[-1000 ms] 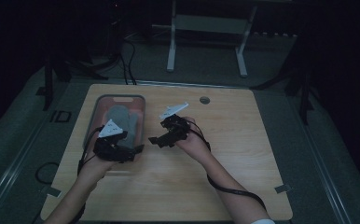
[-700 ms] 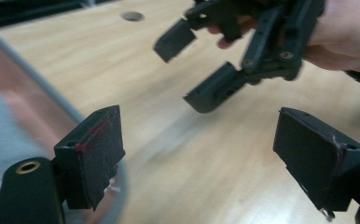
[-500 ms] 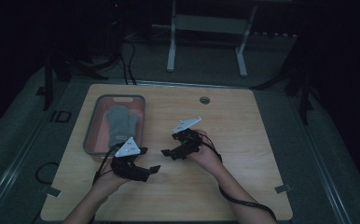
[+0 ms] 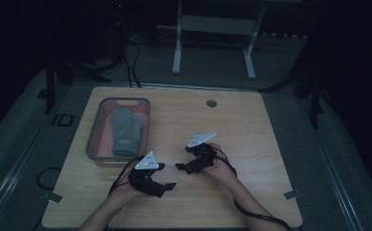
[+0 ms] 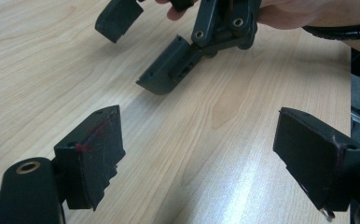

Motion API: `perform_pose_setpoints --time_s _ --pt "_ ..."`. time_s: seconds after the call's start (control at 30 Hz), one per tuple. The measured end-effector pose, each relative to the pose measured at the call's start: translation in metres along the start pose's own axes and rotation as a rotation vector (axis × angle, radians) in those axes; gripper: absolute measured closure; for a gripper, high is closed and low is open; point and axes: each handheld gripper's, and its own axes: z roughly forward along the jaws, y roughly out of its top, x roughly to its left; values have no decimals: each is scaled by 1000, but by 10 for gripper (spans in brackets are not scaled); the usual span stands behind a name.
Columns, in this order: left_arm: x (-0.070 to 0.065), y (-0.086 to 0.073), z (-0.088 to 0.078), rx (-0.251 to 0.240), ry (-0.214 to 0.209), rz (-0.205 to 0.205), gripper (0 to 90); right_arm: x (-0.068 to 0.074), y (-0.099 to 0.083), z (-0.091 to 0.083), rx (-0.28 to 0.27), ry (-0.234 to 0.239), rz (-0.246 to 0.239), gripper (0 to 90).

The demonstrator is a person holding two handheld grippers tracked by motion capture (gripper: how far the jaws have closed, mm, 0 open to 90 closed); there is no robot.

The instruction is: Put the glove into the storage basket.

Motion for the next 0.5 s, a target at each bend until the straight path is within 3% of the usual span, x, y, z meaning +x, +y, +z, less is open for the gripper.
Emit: perform_pose_setpoints --time_s 0.17,0.5 --pt "-1 -6 8 21 -13 9 164 0 -11 2 11 -4 -10 156" --pt "0 -11 12 12 -18 9 147 0 -18 3 24 -10 -9 157"
